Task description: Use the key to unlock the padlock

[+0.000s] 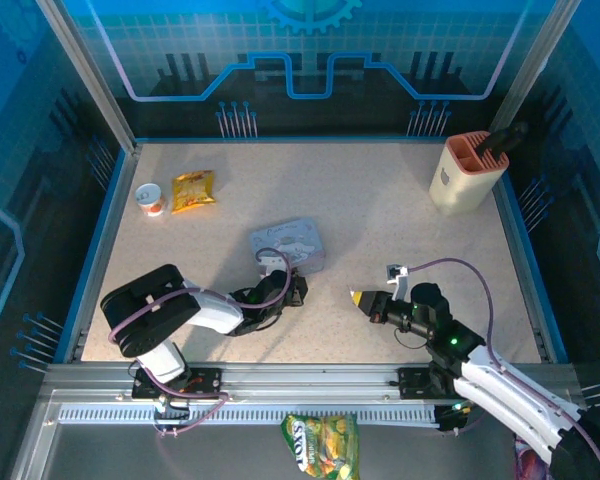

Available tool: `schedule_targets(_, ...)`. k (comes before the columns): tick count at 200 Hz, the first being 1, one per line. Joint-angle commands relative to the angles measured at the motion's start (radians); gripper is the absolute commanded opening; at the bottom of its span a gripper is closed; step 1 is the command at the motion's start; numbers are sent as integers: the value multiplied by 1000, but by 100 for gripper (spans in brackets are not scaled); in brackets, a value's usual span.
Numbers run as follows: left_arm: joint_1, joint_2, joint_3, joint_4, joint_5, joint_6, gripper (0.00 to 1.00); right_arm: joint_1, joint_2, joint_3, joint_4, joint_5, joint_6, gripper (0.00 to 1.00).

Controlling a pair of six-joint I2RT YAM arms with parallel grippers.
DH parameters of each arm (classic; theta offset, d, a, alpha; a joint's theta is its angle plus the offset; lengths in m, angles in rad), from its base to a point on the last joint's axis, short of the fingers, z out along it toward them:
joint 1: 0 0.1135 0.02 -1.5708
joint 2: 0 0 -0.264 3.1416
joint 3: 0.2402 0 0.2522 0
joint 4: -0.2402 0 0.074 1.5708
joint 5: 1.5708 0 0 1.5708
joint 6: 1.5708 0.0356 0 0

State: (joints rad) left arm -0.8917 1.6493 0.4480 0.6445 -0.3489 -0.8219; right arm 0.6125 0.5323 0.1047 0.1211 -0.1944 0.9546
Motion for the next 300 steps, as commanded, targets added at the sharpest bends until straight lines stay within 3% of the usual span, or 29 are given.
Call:
schedule_targets(1,4,-20,-29,65,49,-44,17,19,28,13,59,-11,59,0)
schedule_targets(58,15,-83,-21,106,173,-114,15,38,196,56,93,-67,163,0)
schedule_targets(90,22,-111,-28,100,190,-183,14,39,291,49,144,-108,221,0)
schedule_targets(198,27,-106,-33,234,267,-341,11,40,541,58,480,-206,371,0)
schedule_targets(300,31,-79,-74,385,279,-415,8,-43,590,73,551,-317,344,0)
